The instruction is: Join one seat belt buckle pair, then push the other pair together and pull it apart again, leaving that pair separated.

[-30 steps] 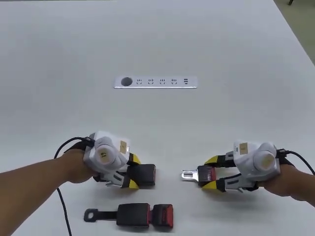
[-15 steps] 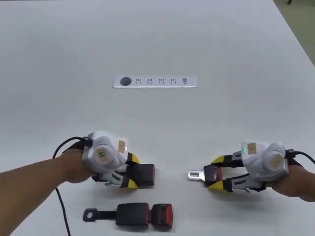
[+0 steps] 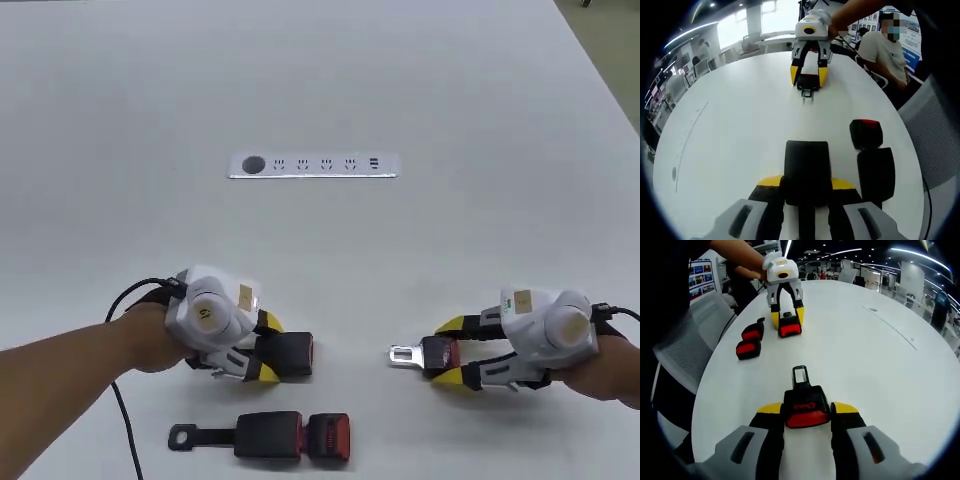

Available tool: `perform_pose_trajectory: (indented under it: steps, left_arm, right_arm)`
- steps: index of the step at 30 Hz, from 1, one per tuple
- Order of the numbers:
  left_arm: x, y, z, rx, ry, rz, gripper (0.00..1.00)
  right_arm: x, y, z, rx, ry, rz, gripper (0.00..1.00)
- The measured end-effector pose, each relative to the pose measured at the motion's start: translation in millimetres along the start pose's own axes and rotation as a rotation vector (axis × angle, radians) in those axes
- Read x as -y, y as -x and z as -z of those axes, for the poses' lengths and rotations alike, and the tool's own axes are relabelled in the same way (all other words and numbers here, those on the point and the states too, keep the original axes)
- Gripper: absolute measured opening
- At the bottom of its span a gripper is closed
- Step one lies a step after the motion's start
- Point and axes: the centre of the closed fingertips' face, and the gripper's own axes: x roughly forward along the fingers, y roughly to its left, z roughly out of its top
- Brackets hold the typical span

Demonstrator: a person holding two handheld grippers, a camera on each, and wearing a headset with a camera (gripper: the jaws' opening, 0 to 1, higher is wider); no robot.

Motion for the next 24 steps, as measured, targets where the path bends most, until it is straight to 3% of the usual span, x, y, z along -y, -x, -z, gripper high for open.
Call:
perform_pose_trajectory:
  steps: [12, 18, 24]
  left_arm:
    - [-0.3, 0.2, -0.4, 0.002, 0.017, -0.012, 0.34]
    - [0.3, -0.2, -2.1, -0.014, 0.021, -0.014, 0.35]
    - [6.4, -0.2, -5.5, -0.034, 0.055, 0.016, 0.50]
  right_arm:
    - [1.4, -1.2, 1.2, 0.001, 0.000, 0.014, 0.35]
    - [2.8, -2.5, 3.2, -0.025, 0.010, 0.026, 0.35]
    - [3.2, -3.9, -0.6, -0.046, 0.011, 0.082, 0.37]
